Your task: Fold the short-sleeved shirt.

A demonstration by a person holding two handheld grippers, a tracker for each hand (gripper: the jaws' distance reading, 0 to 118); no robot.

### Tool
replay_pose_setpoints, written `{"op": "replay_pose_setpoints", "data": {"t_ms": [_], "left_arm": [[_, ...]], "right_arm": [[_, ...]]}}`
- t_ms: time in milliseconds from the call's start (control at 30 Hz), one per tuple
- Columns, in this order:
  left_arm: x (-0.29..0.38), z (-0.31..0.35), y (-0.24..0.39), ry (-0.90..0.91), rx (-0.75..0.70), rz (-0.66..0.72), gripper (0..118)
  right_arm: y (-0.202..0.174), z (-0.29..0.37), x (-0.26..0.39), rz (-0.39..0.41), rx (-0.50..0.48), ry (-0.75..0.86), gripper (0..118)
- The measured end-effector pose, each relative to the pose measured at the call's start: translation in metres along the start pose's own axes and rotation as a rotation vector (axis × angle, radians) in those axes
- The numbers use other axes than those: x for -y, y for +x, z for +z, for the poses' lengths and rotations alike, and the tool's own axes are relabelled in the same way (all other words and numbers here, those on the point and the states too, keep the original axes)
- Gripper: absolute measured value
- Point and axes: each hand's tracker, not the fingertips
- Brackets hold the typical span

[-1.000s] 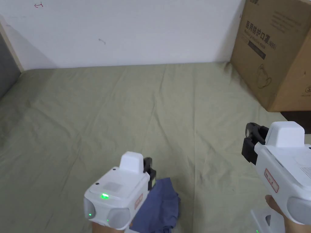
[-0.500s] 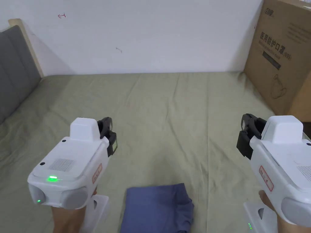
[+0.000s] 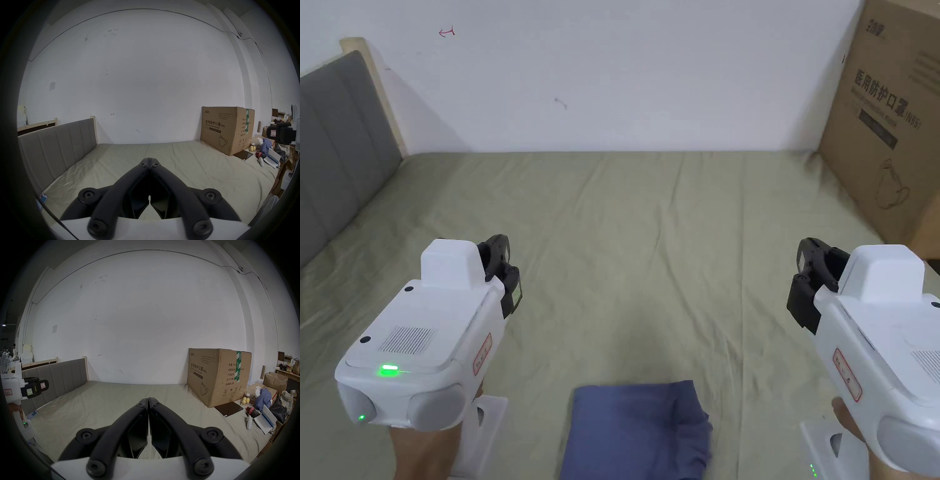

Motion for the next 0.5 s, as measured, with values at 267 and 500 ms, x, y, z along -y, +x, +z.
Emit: {"op": "replay_pose_setpoints", "data": {"t_ms": [267,500], "left_arm": [[0.006,0.002,0.000,-0.019,0.010,0.011,0],[0.013,0.004,-0.007,-0.050,0.014,0.049,0]], "right_arm": [[-0.026,-0.028,0.056,-0.002,-0.057,-0.101,0],[-0.061,-0.058,0.139,0.016,-0.161,-0.285,0]]}}
